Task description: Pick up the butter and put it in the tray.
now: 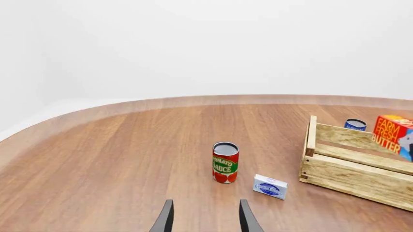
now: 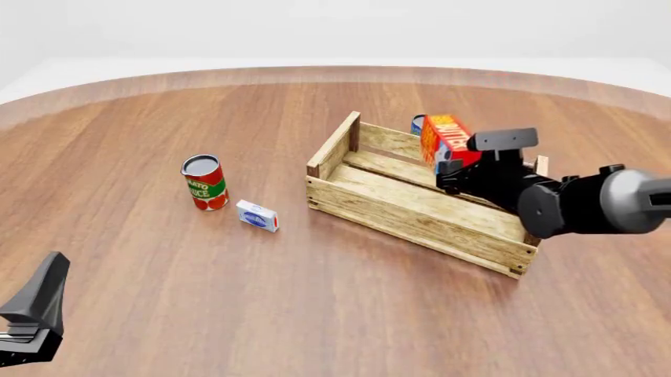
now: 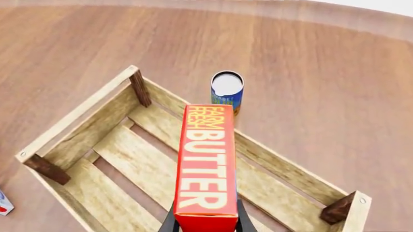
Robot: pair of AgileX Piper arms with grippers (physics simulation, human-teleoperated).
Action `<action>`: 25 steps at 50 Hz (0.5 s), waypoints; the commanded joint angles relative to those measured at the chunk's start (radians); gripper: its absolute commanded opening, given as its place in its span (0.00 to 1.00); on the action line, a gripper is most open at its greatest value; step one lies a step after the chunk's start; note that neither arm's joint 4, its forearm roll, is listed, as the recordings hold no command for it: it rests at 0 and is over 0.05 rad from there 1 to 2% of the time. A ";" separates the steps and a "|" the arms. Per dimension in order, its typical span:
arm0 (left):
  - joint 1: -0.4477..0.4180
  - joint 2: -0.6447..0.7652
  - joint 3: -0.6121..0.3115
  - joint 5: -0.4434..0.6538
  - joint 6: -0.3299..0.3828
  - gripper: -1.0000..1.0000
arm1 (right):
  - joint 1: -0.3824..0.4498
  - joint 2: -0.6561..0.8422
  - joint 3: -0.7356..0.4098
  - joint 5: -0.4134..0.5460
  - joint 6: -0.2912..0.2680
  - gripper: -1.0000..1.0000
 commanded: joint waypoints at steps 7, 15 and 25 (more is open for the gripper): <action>0.000 0.001 0.000 -0.001 0.000 1.00 | 0.004 0.031 -0.029 -0.008 0.038 0.00; 0.000 0.002 0.000 -0.002 0.000 1.00 | 0.003 0.043 -0.038 -0.003 0.046 0.00; 0.000 0.001 0.000 -0.001 0.000 1.00 | 0.007 0.055 -0.045 0.010 0.056 0.00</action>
